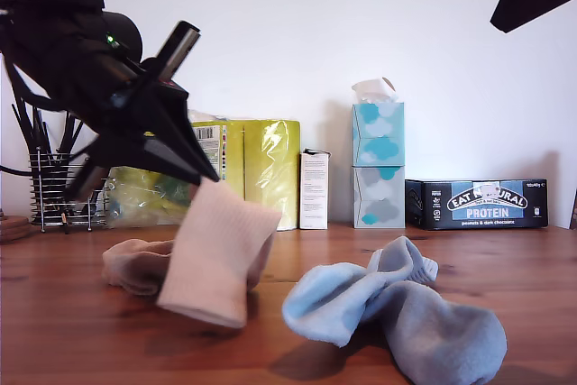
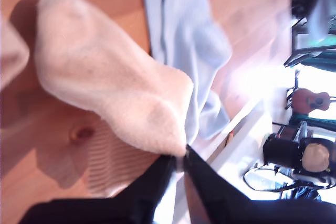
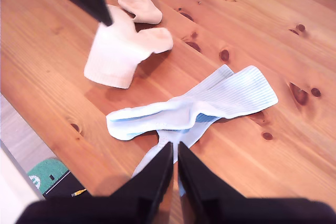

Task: Pair up the socks based on colour and pattern, by placing each sock on top of its pair

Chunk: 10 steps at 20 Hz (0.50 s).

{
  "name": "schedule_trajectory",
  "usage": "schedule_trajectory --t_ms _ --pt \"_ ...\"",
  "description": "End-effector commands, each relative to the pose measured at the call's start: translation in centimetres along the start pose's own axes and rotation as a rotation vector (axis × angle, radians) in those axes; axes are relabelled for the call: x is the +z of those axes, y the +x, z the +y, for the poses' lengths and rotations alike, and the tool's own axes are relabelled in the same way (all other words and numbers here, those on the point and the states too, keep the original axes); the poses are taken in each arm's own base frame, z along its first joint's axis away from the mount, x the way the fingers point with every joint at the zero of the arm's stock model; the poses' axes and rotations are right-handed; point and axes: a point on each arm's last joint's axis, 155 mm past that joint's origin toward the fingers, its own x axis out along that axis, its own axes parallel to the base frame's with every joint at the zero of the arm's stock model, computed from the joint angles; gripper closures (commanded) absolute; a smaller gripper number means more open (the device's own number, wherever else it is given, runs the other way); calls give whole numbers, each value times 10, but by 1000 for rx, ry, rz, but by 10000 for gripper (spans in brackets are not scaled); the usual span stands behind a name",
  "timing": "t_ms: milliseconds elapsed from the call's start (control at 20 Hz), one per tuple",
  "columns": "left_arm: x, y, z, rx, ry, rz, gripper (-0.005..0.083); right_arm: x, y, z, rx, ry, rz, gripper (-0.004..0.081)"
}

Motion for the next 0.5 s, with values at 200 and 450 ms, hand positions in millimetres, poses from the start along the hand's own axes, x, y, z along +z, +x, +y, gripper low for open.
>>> schedule_trajectory --t_ms 200,450 --pt "-15 12 36 219 79 50 785 3 1 4 24 0 -13 782" --pt "21 8 71 408 181 -64 782 3 1 7 42 1 -11 782"
